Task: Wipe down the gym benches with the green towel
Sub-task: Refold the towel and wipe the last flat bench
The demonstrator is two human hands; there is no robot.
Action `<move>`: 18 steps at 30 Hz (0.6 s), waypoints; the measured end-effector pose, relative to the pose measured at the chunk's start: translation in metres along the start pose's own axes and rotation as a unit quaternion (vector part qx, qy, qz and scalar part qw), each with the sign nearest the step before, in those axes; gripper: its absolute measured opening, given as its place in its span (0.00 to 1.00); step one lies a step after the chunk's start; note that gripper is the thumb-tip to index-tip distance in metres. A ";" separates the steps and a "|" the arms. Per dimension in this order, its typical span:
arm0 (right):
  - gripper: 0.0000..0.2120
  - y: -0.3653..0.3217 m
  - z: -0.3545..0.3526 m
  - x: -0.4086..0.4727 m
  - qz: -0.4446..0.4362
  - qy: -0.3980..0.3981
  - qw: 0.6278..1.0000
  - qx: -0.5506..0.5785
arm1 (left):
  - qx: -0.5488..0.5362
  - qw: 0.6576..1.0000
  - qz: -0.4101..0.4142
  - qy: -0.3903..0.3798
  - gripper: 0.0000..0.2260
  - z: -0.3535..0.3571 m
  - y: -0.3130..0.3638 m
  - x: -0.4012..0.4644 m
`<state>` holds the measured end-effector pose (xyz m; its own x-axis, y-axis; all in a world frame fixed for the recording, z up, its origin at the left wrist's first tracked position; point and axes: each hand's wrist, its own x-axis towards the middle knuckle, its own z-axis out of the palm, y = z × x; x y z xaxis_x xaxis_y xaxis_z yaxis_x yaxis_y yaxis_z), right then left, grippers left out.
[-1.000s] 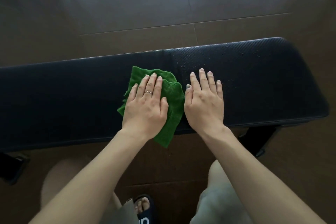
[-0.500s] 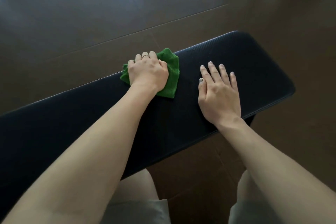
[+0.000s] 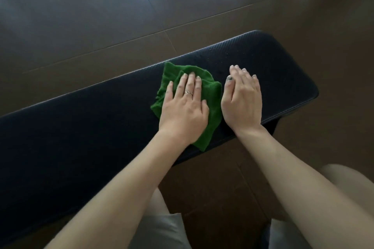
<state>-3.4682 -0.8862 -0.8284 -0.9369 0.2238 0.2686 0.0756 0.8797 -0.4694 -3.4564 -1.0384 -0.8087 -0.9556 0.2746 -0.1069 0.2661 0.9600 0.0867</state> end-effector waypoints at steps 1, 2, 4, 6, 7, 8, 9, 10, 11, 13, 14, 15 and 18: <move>0.28 0.000 -0.001 -0.001 -0.014 -0.010 1.000 -0.001 | 0.004 1.000 0.005 0.006 0.29 0.004 0.006 -0.019; 0.27 0.001 -0.002 -0.001 -0.026 -0.022 0.999 0.001 | 0.008 1.000 0.004 0.015 0.29 0.008 0.011 -0.037; 0.27 0.002 -0.004 -0.002 -0.048 -0.043 0.998 0.010 | 0.015 0.999 -0.005 0.041 0.28 0.013 0.018 -0.066; 0.27 0.004 -0.005 -0.001 -0.062 -0.061 0.996 0.026 | 0.025 0.997 -0.011 0.066 0.27 0.017 0.015 -0.090; 0.28 0.006 -0.006 0.000 -0.070 -0.070 0.994 0.040 | 0.029 0.996 -0.019 0.079 0.26 0.019 0.011 -0.102; 0.28 0.006 -0.006 0.001 -0.075 -0.074 0.993 0.048 | 0.028 0.995 -0.031 0.087 0.25 0.020 0.000 -0.111; 0.28 0.007 -0.008 0.003 -0.082 -0.080 0.992 0.052 | 0.025 0.994 -0.055 0.096 0.25 0.020 -0.010 -0.120; 0.28 0.012 -0.012 0.005 -0.096 -0.088 0.990 0.050 | 0.024 0.990 -0.094 0.105 0.24 0.020 -0.015 -0.125; 0.29 0.019 -0.017 0.009 -0.115 -0.095 0.988 0.038 | 0.020 0.984 -0.141 0.110 0.24 0.019 -0.016 -0.127; 0.30 0.038 -0.029 0.020 -0.134 -0.102 0.986 0.004 | 0.015 0.966 -0.232 0.115 0.25 0.019 0.001 -0.116; 0.30 0.051 -0.036 0.029 -0.130 -0.108 0.986 -0.013 | 0.014 0.958 -0.263 0.116 0.26 0.020 0.016 -0.106; 0.30 0.066 -0.043 0.039 -0.120 -0.117 0.985 -0.031 | 0.011 0.953 -0.281 0.112 0.27 0.020 0.033 -0.093; 0.28 0.110 -0.059 0.071 -0.081 -0.154 0.981 -0.089 | 0.002 0.961 -0.261 0.093 0.28 0.015 0.087 -0.043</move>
<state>-3.5067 -0.7490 -0.8114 -0.9981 -0.0374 0.0480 -0.0495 0.9585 -0.2808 -3.3901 -0.9662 -0.8119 -0.9653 -0.2576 0.0441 -0.2544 0.9648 0.0660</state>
